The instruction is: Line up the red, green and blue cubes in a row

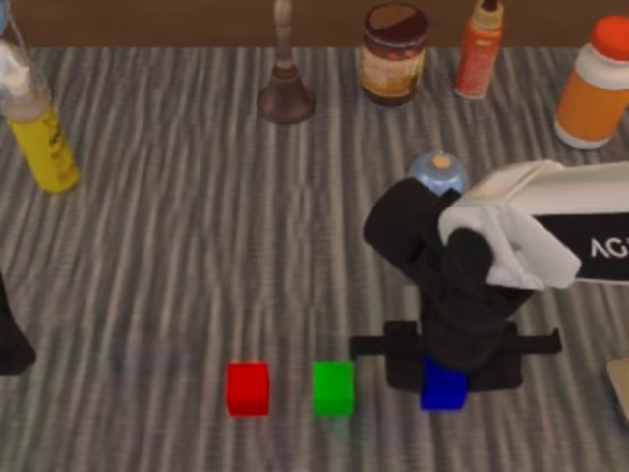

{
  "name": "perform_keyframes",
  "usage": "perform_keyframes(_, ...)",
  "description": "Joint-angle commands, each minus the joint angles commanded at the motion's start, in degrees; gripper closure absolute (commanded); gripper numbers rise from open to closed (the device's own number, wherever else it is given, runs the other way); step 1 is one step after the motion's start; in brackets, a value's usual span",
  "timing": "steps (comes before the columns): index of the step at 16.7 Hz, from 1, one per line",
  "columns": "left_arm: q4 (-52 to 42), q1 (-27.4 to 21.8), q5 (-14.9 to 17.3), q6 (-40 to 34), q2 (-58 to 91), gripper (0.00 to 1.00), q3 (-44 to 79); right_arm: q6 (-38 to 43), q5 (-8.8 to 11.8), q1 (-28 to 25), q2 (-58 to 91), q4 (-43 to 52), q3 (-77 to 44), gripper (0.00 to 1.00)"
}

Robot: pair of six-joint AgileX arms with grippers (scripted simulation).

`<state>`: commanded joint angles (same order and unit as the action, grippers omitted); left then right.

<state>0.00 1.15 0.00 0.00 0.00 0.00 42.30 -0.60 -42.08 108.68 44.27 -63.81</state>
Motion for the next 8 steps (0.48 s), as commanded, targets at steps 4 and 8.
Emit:
perform_keyframes(4,0.0,0.0,0.0,0.0,0.0,0.0,0.0,0.03,-0.01,-0.06,0.47,-0.81,0.58,1.0)
perform_keyframes(8,0.0,0.0,0.0,0.0,0.0,0.0,0.0,0.03,-0.01,-0.06,0.47,-0.81,0.58,0.77)
